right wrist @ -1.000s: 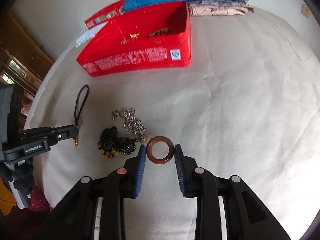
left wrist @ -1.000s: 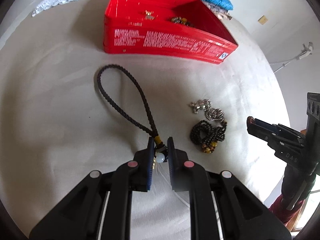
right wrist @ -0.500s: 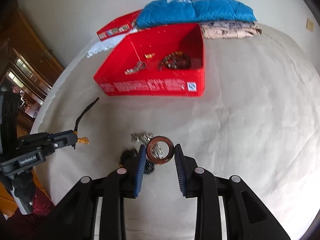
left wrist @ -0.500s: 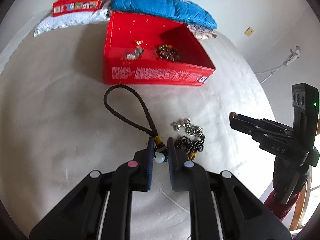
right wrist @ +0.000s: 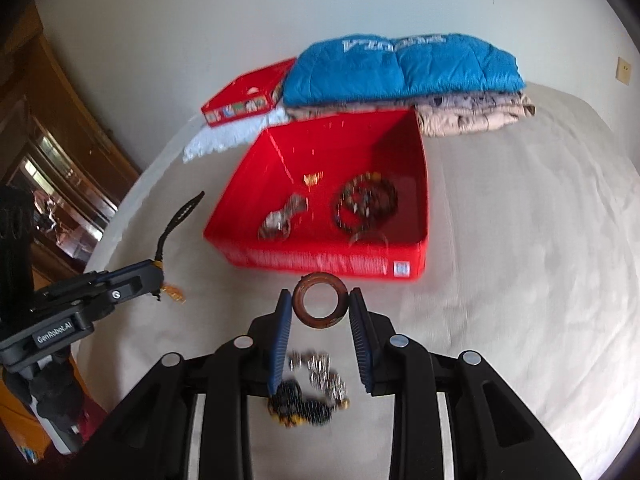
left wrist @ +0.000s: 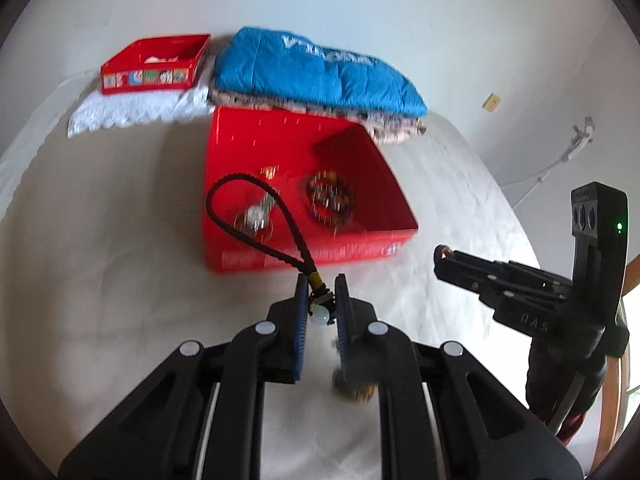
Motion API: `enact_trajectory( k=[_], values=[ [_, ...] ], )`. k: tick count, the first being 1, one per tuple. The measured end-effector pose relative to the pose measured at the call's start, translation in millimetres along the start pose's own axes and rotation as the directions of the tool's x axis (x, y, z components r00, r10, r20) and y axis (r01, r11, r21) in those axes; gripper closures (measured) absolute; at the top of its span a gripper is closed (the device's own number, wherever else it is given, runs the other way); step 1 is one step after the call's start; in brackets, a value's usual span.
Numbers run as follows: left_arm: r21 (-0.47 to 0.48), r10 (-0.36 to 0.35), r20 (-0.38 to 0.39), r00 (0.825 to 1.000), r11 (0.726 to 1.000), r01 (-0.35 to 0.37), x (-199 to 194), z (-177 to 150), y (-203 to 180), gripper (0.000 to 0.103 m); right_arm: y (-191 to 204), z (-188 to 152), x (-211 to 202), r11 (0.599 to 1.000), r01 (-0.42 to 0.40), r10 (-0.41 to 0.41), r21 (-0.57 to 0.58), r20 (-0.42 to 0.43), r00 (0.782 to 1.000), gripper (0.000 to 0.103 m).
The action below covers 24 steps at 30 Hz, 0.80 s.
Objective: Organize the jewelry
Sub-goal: 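Carry the cord and wooden ring into the red tin box and open both tools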
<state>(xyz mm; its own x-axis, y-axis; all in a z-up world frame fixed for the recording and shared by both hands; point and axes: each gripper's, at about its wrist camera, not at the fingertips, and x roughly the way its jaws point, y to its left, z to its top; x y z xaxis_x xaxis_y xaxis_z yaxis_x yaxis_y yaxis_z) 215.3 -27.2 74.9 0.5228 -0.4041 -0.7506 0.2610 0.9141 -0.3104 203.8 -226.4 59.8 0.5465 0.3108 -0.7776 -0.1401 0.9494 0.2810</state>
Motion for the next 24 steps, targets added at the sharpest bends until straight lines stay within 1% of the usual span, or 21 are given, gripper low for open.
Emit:
enact_trajectory(
  k=[4, 6, 8, 12, 16, 17, 18, 20, 24],
  values=[
    [-0.008, -0.018, 0.035, 0.999, 1.0, 0.018, 18, 29, -1, 0.091, 0, 27, 11, 1.0, 0.005, -0.005, 0.009, 0.032, 0.999, 0.074],
    [-0.001, -0.013, 0.062, 0.998, 1.0, 0.013, 28, 44, -2, 0.091, 0, 38, 18, 1.0, 0.012, -0.013, 0.014, 0.04, 0.999, 0.074],
    [0.008, -0.006, 0.088, 0.996, 1.0, 0.005, 40, 58, -2, 0.091, -3, 51, 32, 0.999, 0.021, -0.022, 0.023, 0.038, 0.999, 0.074],
    [0.031, -0.036, 0.097, 0.995, 0.999, 0.033, 77, 83, 1, 0.091, -12, 72, 65, 0.998, 0.047, -0.048, 0.046, 0.021, 0.999, 0.074],
    [0.054, -0.053, 0.067, 0.996, 0.997, 0.049, 112, 92, 8, 0.091, -21, 85, 95, 0.994, 0.088, -0.088, 0.059, 0.009, 0.996, 0.074],
    [0.058, -0.04, 0.055, 0.998, 0.998, 0.037, 120, 92, 11, 0.091, -24, 88, 109, 0.994, 0.097, -0.097, 0.055, -0.001, 0.995, 0.074],
    [0.064, -0.015, 0.039, 0.999, 0.998, 0.013, 129, 93, 14, 0.091, -24, 88, 109, 0.994, 0.097, -0.097, 0.055, -0.001, 0.995, 0.074],
    [0.055, 0.011, 0.019, 1.0, 0.998, -0.012, 139, 94, 20, 0.091, -26, 89, 122, 0.993, 0.107, -0.106, 0.05, -0.019, 0.994, 0.074],
    [0.042, 0.039, -0.011, 0.999, 0.998, -0.039, 153, 94, 28, 0.091, -26, 88, 135, 0.991, 0.131, -0.131, 0.029, -0.029, 0.991, 0.074]
  ],
)
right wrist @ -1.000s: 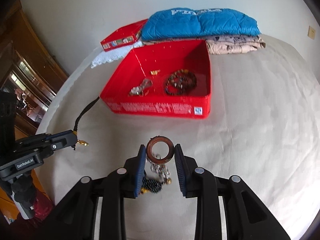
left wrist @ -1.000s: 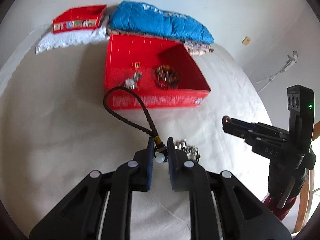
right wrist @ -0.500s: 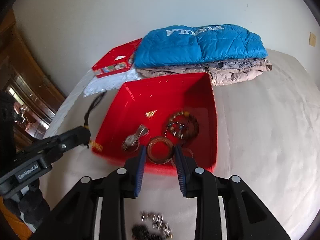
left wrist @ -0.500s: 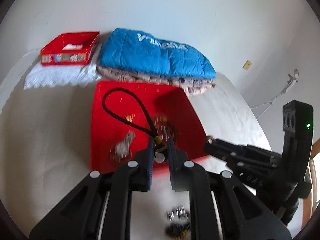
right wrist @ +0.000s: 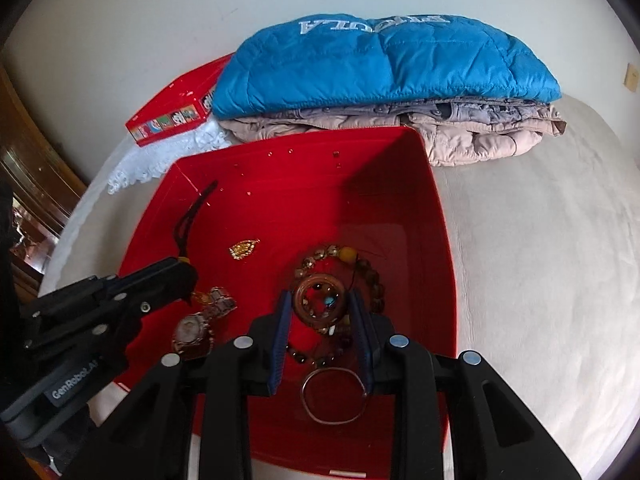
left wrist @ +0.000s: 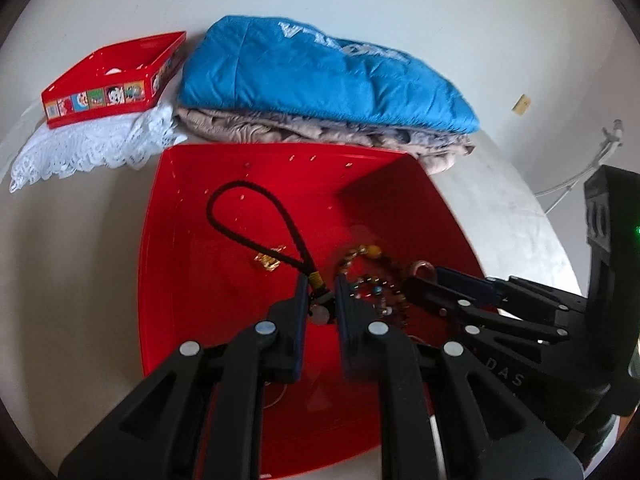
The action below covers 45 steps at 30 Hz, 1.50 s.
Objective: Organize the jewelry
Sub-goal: 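Carry the cord and wooden ring into the red tin box and open both tools, then move the right tool to the silver chain and close it on the chain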
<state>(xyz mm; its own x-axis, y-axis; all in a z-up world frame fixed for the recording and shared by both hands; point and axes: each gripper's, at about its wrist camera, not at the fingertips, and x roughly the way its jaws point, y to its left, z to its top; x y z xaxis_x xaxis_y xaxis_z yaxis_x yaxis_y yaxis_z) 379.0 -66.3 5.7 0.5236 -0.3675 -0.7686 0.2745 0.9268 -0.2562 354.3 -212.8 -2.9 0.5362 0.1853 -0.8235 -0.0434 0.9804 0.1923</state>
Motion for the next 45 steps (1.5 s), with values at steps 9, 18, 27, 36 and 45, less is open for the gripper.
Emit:
enact_trajectory(
  k=[9, 18, 27, 36, 45],
  values=[
    [-0.02, 0.029, 0.026, 0.999, 0.999, -0.029, -9, -1, 3, 0.057, -5, 1, -10, 1.0, -0.021, 0.021, 0.018, 0.041, 0.999, 0.069],
    [-0.061, 0.069, 0.094, 0.993, 0.996, -0.064, -50, -1, 2, 0.052, -10, -1, -50, 0.998, -0.048, 0.044, 0.037, 0.11, 0.993, 0.069],
    [-0.11, 0.121, 0.047, 0.992, 0.987, -0.115, -90, -31, 3, 0.045, -8, -41, -87, 0.992, -0.121, 0.12, 0.02, 0.062, 0.991, 0.069],
    [-0.078, 0.151, 0.005, 0.989, 0.986, -0.15, -124, -104, -8, 0.047, -2, -116, -109, 0.991, -0.123, 0.122, -0.045, -0.027, 0.992, 0.069],
    [-0.082, 0.119, -0.049, 0.992, 0.989, -0.122, -120, -153, -15, 0.033, 2, -160, -87, 0.989, -0.141, 0.135, -0.035, -0.135, 0.982, 0.069]
  ],
)
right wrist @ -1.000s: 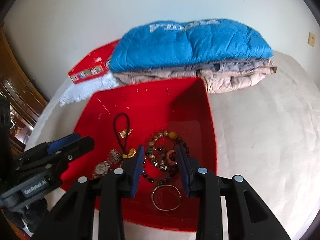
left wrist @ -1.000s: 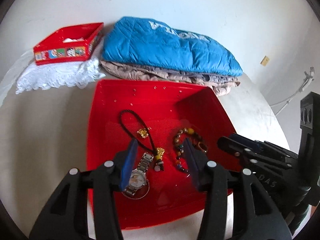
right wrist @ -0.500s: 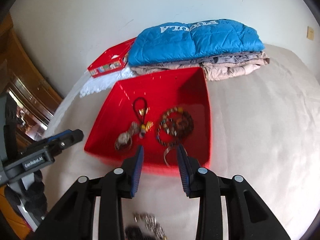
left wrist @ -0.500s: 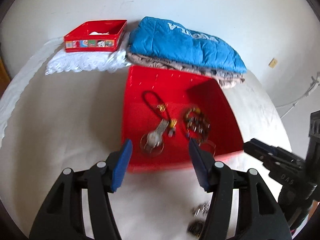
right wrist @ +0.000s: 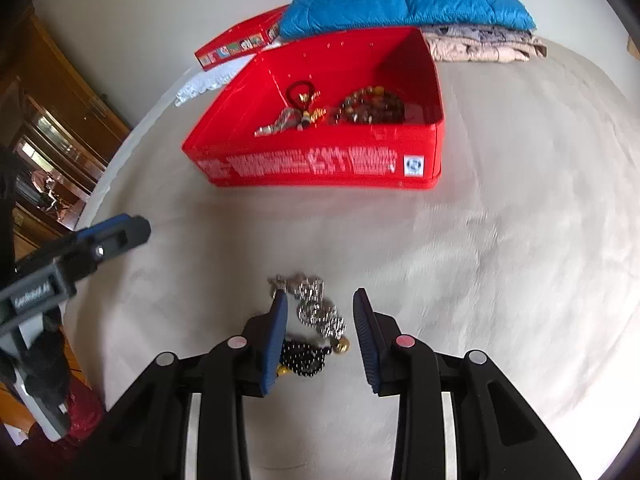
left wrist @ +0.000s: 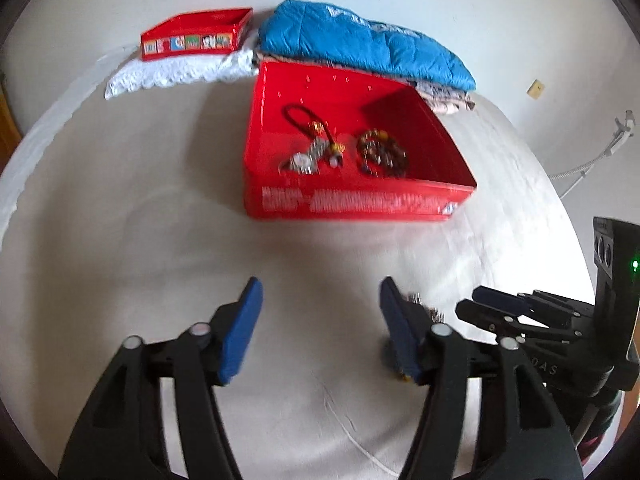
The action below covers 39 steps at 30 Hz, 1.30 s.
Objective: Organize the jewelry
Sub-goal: 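Move the right tool to the silver chain and close it on the chain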
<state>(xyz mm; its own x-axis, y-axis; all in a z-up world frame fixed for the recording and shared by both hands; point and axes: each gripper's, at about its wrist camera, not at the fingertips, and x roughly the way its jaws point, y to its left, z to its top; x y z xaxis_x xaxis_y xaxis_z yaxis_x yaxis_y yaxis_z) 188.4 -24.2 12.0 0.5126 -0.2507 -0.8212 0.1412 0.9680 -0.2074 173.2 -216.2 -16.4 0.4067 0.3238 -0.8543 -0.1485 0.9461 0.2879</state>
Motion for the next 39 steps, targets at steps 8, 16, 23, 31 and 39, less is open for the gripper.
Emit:
enact_trajectory(
  k=[8, 16, 23, 31, 39],
  values=[
    [-0.01, 0.054, 0.055, 0.997, 0.999, -0.053, 15, -25, 9, 0.021, 2, -7, 11, 1.0, 0.005, -0.005, 0.009, 0.059, 0.998, 0.06],
    [0.003, 0.144, 0.147, 0.979, 0.989, -0.146, 17, -30, 15, 0.013, -2, -12, 37, 1.0, 0.026, -0.026, 0.012, 0.028, 0.999, 0.058],
    [0.014, 0.126, 0.109, 0.986, 0.992, -0.128, 27, -33, 14, 0.012, 3, -15, 38, 0.999, 0.051, -0.05, -0.012, 0.05, 0.997, 0.058],
    [0.019, 0.119, 0.103, 0.988, 0.992, -0.122, 28, -37, 11, 0.011, 14, -19, 43, 0.988, 0.142, -0.137, -0.059, 0.087, 0.987, 0.071],
    [0.012, 0.127, 0.088, 0.988, 0.992, -0.128, 33, -37, 12, 0.011, 5, -19, 39, 0.993, 0.115, -0.111, -0.035, 0.092, 0.99, 0.091]
  ],
)
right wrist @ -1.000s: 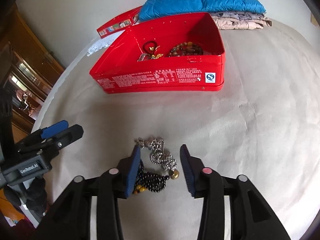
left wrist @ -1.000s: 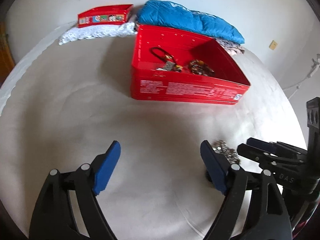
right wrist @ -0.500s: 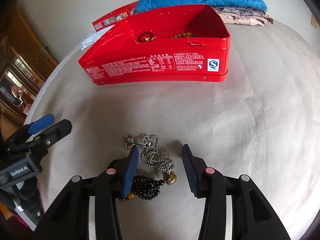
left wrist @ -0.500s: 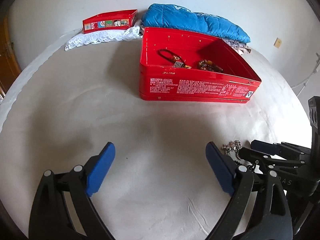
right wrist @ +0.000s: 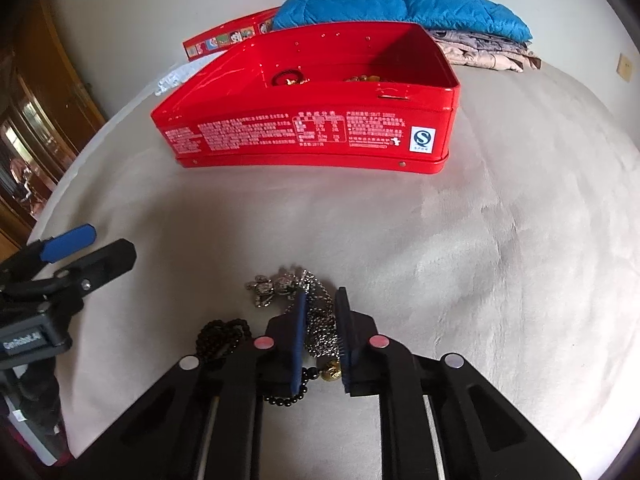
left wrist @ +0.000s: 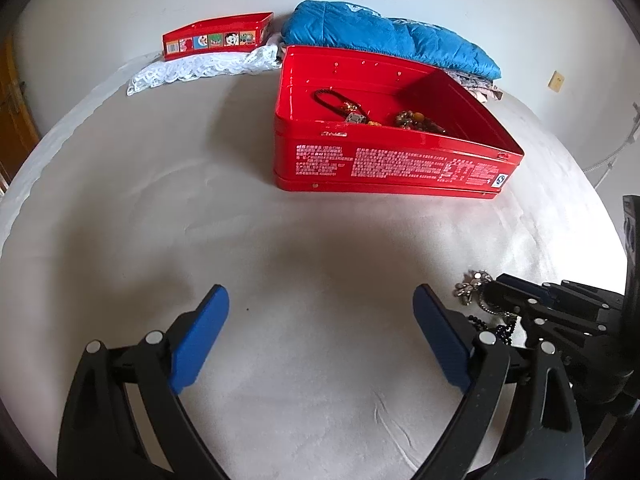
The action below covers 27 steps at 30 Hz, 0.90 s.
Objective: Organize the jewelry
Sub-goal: 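Move the right tool to the silver chain and close it on the chain, then grasp the black bead necklace with the left tool while the right tool regrasps the silver chain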
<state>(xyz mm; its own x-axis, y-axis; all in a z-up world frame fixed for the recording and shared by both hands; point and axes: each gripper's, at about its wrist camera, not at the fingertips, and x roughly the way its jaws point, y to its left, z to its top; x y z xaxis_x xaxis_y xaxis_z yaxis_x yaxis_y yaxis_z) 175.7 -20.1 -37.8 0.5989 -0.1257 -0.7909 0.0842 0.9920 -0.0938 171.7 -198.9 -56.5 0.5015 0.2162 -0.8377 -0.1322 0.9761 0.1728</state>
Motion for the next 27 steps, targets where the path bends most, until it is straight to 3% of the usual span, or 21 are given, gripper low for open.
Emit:
enact_trajectory(
  k=[8, 16, 18, 20, 27],
  values=[
    [0.0, -0.028, -0.025, 0.999, 1.0, 0.028, 4, -1, 0, 0.011, -46, 3, -22, 0.99, 0.036, -0.043, 0.137, 0.051, 0.998, 0.092],
    [0.017, -0.139, -0.079, 0.987, 0.99, 0.141, 10, -7, -16, 0.012, -67, 2, -28, 0.979, 0.037, -0.05, 0.202, 0.062, 0.997, 0.092],
    [0.022, -0.173, -0.117, 0.978, 0.984, 0.177, 13, -10, -25, 0.024, -65, 3, -24, 0.979, 0.026, -0.036, 0.2, 0.049, 0.998, 0.092],
    [0.03, -0.202, -0.163, 0.966, 0.977, 0.209, 16, -13, -36, 0.027, -65, 2, -21, 0.98, 0.015, -0.023, 0.199, 0.038, 0.999, 0.092],
    [0.073, -0.177, -0.196, 0.965, 0.978, 0.195, 17, -21, -67, 0.027, -69, 1, -21, 0.977, -0.009, 0.002, 0.214, 0.032, 0.999, 0.092]
  ],
)
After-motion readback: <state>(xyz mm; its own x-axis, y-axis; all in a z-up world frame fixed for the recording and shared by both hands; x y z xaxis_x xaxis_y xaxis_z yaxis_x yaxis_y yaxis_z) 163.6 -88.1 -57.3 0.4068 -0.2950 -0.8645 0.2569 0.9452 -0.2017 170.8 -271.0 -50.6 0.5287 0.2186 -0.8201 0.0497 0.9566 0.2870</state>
